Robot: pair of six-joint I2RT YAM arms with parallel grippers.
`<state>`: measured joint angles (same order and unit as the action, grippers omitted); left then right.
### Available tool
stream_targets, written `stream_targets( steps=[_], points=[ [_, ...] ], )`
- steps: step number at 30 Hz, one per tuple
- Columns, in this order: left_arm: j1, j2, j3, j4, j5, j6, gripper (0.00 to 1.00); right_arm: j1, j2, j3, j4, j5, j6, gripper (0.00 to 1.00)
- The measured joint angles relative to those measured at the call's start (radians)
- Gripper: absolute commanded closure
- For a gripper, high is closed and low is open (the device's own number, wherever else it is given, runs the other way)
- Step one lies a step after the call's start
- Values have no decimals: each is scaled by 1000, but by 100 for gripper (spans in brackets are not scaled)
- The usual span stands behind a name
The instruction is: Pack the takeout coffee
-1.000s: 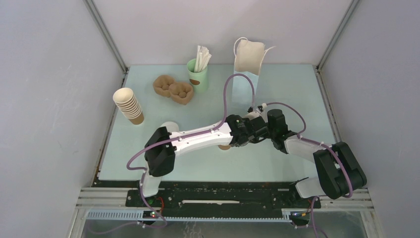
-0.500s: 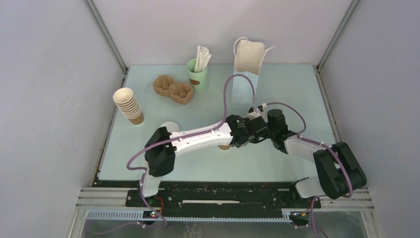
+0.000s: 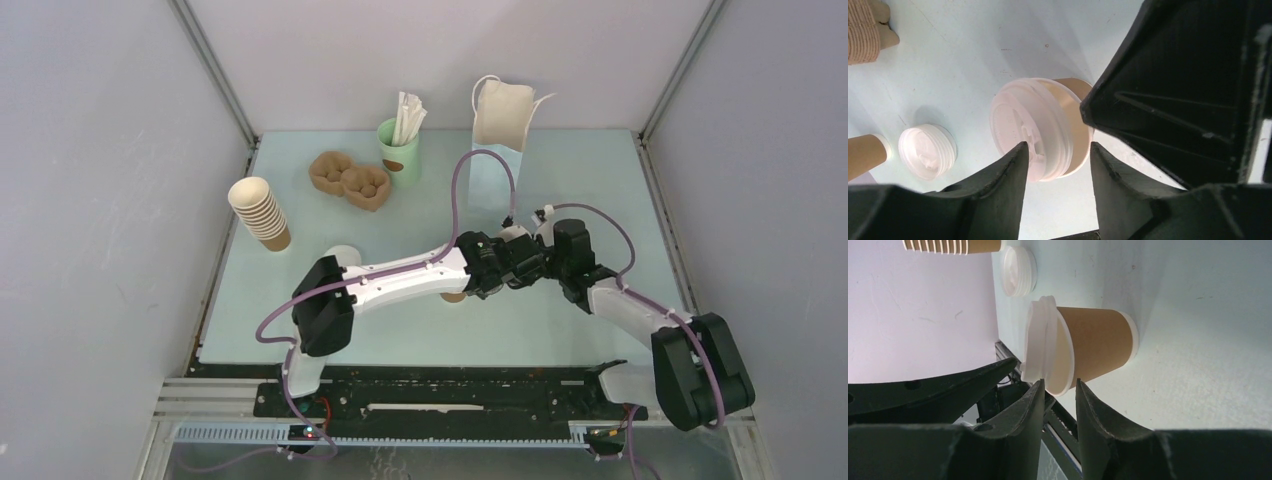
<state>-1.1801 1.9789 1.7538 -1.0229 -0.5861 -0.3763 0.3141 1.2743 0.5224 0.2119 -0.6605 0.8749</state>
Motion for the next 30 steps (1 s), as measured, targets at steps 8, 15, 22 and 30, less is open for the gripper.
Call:
stream_targets(
  steps=[8,15,22,30],
  points=[
    [8,-100,0,0,65,-16,18,-27,-68,18,-200,63,-146,35],
    [213,-547,-261,166,294,-71,5,36,-142,61,-342,105,-211,1],
    [552,-809,-708,463,634,-237,15,163,-117,116,-349,136,-152,3],
    [565,-674,-858,711,811,-344,34,192,-57,122,-334,179,-99,9]
  ],
)
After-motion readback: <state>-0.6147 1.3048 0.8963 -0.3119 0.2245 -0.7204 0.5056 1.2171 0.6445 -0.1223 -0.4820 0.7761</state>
